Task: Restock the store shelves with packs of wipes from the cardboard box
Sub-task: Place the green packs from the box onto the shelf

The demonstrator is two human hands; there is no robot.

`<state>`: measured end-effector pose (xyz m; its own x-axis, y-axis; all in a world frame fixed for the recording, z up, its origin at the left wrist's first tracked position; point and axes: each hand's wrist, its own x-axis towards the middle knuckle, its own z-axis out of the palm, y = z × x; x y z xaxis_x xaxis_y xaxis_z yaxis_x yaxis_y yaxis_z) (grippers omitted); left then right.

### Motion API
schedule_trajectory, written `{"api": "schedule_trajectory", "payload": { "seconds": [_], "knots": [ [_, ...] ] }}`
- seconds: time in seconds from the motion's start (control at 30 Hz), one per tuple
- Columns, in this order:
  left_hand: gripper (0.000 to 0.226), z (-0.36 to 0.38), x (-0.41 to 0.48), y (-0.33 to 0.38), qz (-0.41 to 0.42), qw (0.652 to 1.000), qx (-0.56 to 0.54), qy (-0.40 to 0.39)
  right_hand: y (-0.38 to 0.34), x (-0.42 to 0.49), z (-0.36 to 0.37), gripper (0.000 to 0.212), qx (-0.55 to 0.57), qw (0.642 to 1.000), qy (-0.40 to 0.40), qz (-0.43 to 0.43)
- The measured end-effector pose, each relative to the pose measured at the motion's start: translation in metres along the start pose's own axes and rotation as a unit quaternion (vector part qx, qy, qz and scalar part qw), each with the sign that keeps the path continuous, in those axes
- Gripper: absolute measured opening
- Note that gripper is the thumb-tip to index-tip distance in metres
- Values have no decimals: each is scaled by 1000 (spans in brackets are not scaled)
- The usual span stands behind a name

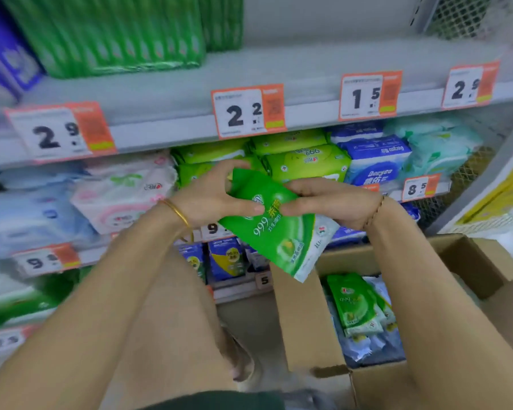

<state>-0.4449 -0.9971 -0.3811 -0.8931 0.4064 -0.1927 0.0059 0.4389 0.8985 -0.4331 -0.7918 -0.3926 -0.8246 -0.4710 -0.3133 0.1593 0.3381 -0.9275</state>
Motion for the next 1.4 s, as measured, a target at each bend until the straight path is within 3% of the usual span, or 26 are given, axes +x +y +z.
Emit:
{"api": "schedule_trajectory", "payload": {
  "seconds": [0.1, 0.2, 0.23, 0.3, 0.43, 0.47, 0.5, 0.57, 0.63, 0.73, 0.87, 1.03, 1.2, 1.33, 1.4],
  "knots": [
    [44, -52, -36, 25, 50, 994, -33, 91, -61, 16, 29, 8, 11, 997, -24, -75],
    [33, -105, -66, 40, 57, 966, -82, 239, -121, 27, 54, 1, 64, 988, -8, -138],
    [26, -121, -74, 45, 59, 957, -100, 267, -138, 33, 60, 10, 77, 985, 0, -155],
    [18, -145, -85, 55, 65, 951, -127, 273, -171, 50, 69, 31, 104, 980, 13, -168],
    [15, -180, -73, 63, 62, 939, -183, 284, -222, 98, 87, 10, 93, 975, 54, -195],
    [10, -189, -63, 63, 58, 937, -171, 300, -230, 117, 92, 15, 79, 975, 84, -191],
    [16, -198, -52, 62, 47, 936, -141, 320, -236, 134, 96, 32, 64, 972, 120, -190],
    [49, -218, -28, 52, 32, 928, -77, 362, -243, 166, 99, 69, 17, 963, 184, -197],
    [59, -239, 2, 37, 17, 921, -66, 384, -247, 191, 100, 58, -81, 951, 233, -189],
    [48, -241, 6, 42, -32, 920, 5, 391, -244, 216, 99, 35, -206, 929, 276, -134],
    [58, -249, 22, 35, -45, 927, -18, 372, -241, 245, 98, 33, -173, 922, 327, -115],
    [61, -255, 35, 34, -59, 936, -35, 346, -245, 261, 95, 46, -103, 912, 390, -77],
    [59, -259, 41, 28, -75, 933, -5, 351, -245, 274, 92, 46, -95, 918, 381, -60],
    [55, -255, 39, 26, -93, 928, 33, 359, -241, 275, 85, 24, -106, 925, 359, -63],
    [54, -250, 33, 30, -108, 915, 80, 380, -237, 271, 82, 31, -121, 930, 341, -68]
  ]
}}
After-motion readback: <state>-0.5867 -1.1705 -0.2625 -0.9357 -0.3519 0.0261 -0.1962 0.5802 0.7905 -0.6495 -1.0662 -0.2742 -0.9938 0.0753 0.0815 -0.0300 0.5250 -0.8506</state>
